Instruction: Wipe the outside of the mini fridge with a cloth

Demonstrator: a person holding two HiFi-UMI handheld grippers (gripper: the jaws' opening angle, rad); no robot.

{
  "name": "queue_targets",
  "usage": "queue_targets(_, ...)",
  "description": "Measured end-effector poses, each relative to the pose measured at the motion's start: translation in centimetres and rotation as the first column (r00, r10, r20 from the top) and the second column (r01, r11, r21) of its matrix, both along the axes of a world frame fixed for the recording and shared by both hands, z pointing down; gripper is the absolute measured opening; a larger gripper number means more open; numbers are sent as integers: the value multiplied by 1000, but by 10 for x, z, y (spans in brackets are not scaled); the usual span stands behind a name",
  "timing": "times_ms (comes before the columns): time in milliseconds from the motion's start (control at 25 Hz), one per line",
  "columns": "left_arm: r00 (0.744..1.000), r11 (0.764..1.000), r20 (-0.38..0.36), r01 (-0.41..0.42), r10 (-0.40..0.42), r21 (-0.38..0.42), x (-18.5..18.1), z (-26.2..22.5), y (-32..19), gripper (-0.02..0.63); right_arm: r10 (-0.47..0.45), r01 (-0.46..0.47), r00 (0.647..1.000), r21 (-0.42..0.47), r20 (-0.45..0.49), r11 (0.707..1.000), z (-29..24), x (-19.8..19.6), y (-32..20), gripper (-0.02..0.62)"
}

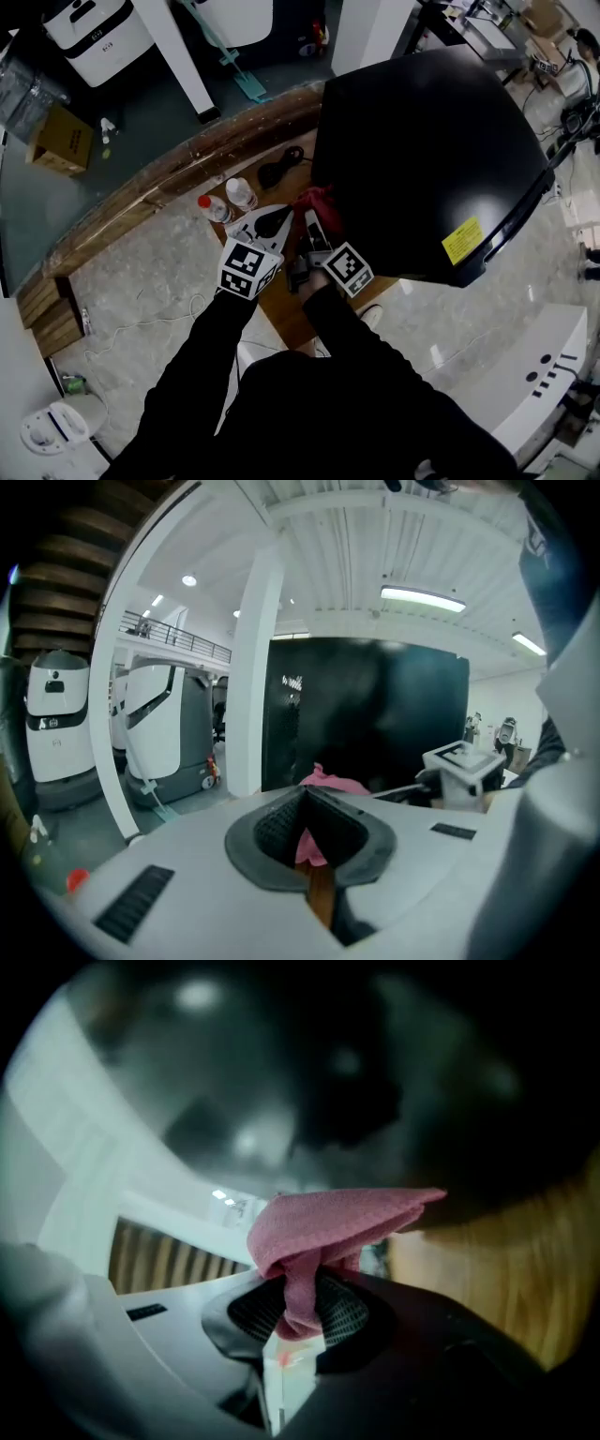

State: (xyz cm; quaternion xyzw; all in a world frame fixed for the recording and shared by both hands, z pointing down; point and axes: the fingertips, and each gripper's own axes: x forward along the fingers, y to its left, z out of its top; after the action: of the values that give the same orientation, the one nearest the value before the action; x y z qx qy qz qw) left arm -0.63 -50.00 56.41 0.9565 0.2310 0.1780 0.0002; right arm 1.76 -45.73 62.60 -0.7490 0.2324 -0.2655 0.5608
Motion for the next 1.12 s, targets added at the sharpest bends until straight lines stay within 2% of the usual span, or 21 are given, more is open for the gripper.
queue_targets(80,999,1000,-48,-19,19,-2,-7,-31,2,3,-27,27,996,1,-80,1000,-51,-23,8,82)
queue_targets(200,991,998,-130,-47,41,-43,-19,-82,14,3,-19,21,990,11,-143,1000,-112,-47,35,81)
queue_targets(360,968,989,-232,-118,94,-89,-35,-141,48,3,47,-38,977,47,-210,998,-169,-56,77,81)
queue_targets(480,951,976,-280,-175,134,-128,-41,-167,77,3,116,-97,970,97,-215,991,-188,-53,108,81)
queue_targets(680,939,958,-284,-244,193,-154,-43,-174,119,3,204,-185,963,122,-176,975,-187,-50,152,81)
queue_targets(920,934,950,-271,-279,234,-141,-43,-160,144,3,225,-199,964,178,-143,964,-176,-47,164,87)
queue_targets(1120,941,952,-237,-276,240,-133,-42,-134,147,3,229,-204,967,192,-116,960,-154,-44,166,89)
